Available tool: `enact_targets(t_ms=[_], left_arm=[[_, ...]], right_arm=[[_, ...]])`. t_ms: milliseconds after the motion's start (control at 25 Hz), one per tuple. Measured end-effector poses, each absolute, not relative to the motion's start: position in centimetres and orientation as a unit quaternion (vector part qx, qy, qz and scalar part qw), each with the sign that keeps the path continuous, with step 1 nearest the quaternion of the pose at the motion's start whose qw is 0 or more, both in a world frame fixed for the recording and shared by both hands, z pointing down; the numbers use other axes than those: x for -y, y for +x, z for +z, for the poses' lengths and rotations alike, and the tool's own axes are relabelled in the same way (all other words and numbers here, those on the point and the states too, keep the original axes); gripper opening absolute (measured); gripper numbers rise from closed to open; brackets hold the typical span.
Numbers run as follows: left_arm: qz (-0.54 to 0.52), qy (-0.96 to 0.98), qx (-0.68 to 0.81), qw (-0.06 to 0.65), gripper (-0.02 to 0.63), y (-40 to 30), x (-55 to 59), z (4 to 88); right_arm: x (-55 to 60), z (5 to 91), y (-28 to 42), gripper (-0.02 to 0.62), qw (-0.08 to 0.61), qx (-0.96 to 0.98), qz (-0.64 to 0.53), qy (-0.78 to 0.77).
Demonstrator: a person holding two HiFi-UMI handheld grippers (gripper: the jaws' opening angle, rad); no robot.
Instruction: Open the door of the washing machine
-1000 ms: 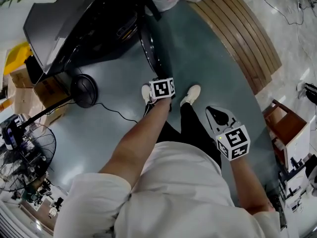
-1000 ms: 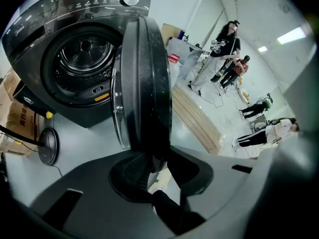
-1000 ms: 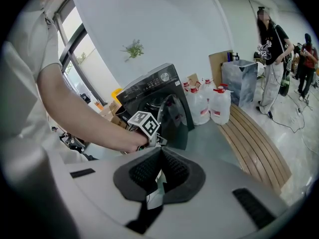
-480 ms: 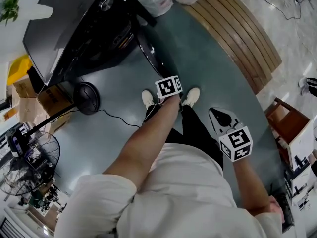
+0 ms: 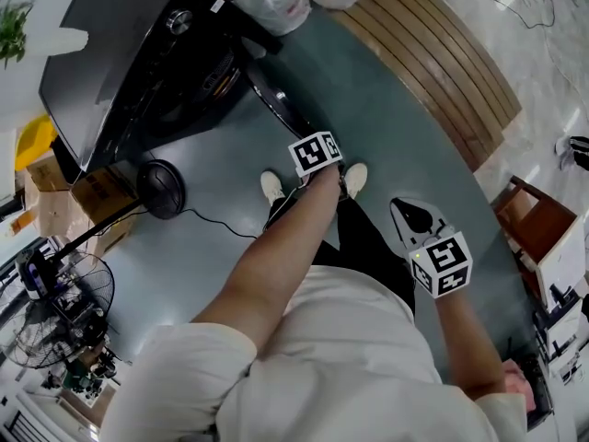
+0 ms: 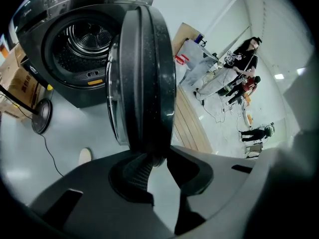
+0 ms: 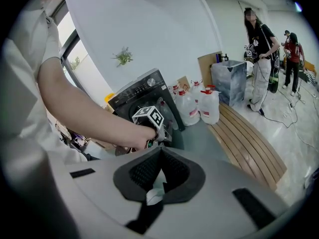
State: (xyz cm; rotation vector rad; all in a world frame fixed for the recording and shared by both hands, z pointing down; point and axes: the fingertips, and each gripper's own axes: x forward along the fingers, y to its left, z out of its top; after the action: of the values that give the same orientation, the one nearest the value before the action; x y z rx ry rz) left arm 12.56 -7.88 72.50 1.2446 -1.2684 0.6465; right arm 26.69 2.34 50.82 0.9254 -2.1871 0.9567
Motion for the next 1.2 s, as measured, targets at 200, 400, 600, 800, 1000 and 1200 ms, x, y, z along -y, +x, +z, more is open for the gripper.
enact_targets(t_ms=[200,400,600,800,1000,1200], left_arm=[[0.268,0.53,0.544,0.592,0.1,14.3,9.0,72.4],[0.254,0.525,0.542,0.604,0.1,16.4,10.4,72.2],[0.244,0.522,0.537,0.616,0.1,17.9,11.6,72.2],[0.23,0.521,0.537,0.623,0.1,19.0,12.7,72.1],[0.221,0.521,0.533,0.629,0.1,19.9,13.4,72.0],[0.213,0.517,0.529,0.638,0.101,20.5,13.8,71.9]], right_arm=[[-2.2,51.0,27.7,0.009,0.282,0.815,0.364,0.352],[-2.2,51.1,28.7,0.009,0.281,0.813,0.367,0.355],[-2.1,51.2,29.3,0.009,0.281,0.811,0.368,0.358],[-1.9,51.3,29.8,0.009,0.28,0.809,0.371,0.359],[-2.1,51.4,30.3,0.009,0.281,0.808,0.373,0.359],[-2.0,51.4,30.8,0.009,0.282,0.808,0.373,0.359]])
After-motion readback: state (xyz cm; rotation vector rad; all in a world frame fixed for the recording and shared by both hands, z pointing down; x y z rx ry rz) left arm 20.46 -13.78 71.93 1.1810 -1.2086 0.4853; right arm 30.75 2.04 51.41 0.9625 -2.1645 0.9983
